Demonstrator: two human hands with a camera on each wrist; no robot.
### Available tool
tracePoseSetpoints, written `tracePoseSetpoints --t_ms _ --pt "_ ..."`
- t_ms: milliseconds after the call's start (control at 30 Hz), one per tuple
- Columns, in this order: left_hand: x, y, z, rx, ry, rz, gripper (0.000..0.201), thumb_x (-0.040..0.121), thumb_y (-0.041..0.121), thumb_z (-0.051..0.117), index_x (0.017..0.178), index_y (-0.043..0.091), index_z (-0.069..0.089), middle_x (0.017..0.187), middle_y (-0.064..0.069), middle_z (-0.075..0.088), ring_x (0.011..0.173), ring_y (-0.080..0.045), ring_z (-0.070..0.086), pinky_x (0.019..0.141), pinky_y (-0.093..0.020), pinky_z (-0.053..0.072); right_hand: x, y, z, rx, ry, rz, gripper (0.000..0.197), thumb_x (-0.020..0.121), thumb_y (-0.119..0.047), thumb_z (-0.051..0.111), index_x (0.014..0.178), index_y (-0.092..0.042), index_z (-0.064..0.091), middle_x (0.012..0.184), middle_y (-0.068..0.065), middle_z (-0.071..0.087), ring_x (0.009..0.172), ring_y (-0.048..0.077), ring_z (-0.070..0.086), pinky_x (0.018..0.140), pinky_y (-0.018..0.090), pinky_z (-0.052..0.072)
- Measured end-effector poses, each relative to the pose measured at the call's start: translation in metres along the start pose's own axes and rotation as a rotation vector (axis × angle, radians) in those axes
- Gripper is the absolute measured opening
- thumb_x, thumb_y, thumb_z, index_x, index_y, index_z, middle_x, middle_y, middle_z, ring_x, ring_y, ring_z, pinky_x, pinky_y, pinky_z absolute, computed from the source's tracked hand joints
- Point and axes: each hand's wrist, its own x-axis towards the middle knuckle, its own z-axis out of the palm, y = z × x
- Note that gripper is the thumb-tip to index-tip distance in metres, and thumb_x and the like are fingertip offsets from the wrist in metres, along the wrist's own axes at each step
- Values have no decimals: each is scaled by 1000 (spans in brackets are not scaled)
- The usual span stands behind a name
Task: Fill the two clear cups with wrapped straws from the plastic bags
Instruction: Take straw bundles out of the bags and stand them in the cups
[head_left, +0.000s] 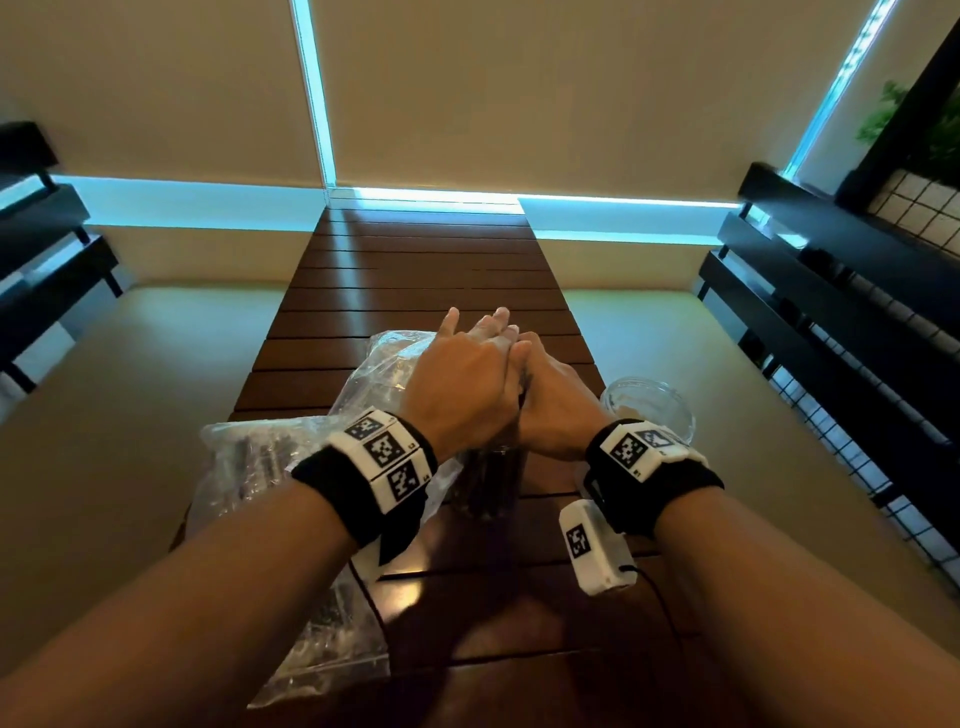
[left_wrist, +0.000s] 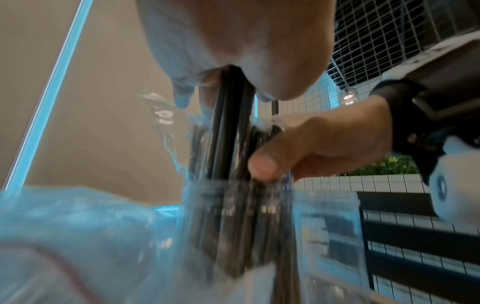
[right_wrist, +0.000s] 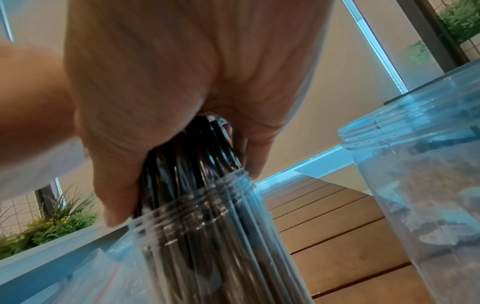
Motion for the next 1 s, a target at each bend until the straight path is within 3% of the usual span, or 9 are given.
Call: tracePoseSetpoints --t_ms 167,267,333,433,500,567,767,900,1000 --pt "-12 -6 25 -129 19 -15 61 101 39 20 153 10 36 162 -9 29 152 -20 22 126 -42 8 -1 0 -1 -12 4 26 53 76 -22 75 112 -25 35 103 -8 60 86 0 58 60 3 40" --pt "-12 -12 17 -235 -56 -11 61 104 42 30 156 11 28 165 -7 20 154 -21 13 126 -43 15 -2 -2 -3 -2 -22 54 77 70 -21 82 130 -22 34 113 -8 57 101 10 60 64 4 40" --pt "-11 -20 8 -331 9 -103 62 103 40 46 156 11 30 164 -7 25 152 -22 21 124 -41 21 -3 -3 -6 4 -55 71 104 58 -32 92 141 -25 31 121 -9 56 106 9 58 75 11 42" --pt "-8 -25 -3 -512 3 -273 53 102 48 43 143 16 53 145 -8 56 136 -22 50 115 -40 38 -5 -1 -4 5 -7 96 102 52 -38 95 136 -25 38 117 -10 58 103 8 57 75 11 40" --pt "-1 -16 -4 -602 -45 -349 47 105 49 32 108 20 68 116 -7 71 110 -23 63 97 -39 47 -4 -1 -2 6 15 94 96 54 -38 94 132 -25 41 115 -11 58 101 6 57 74 12 42" --pt "10 -6 -5 -595 -18 -442 47 107 41 29 82 17 60 101 -8 70 98 -25 62 85 -36 45 -1 -2 0 3 18 100 91 54 -41 92 128 -26 41 116 -9 58 102 8 59 78 20 46" --pt "24 2 7 -317 -35 -441 32 104 17 36 102 4 65 113 -17 68 108 -36 62 86 -35 42 3 -7 -4 -115 -14 9 103 65 -46 78 150 -17 28 152 4 34 135 19 42 109 34 41" --pt "25 -3 16 -295 -22 -421 35 106 18 30 99 6 62 100 -14 66 101 -34 63 77 -30 34 10 -8 -3 -217 -31 23 85 65 -57 67 139 -24 39 132 -2 50 116 21 57 93 46 52" --pt "26 -7 22 -295 23 -430 39 108 21 26 92 7 59 96 -16 67 94 -34 63 76 -31 34 9 -7 2 -231 -16 48 80 73 -55 70 139 -26 36 135 -3 48 113 27 60 91 48 53"
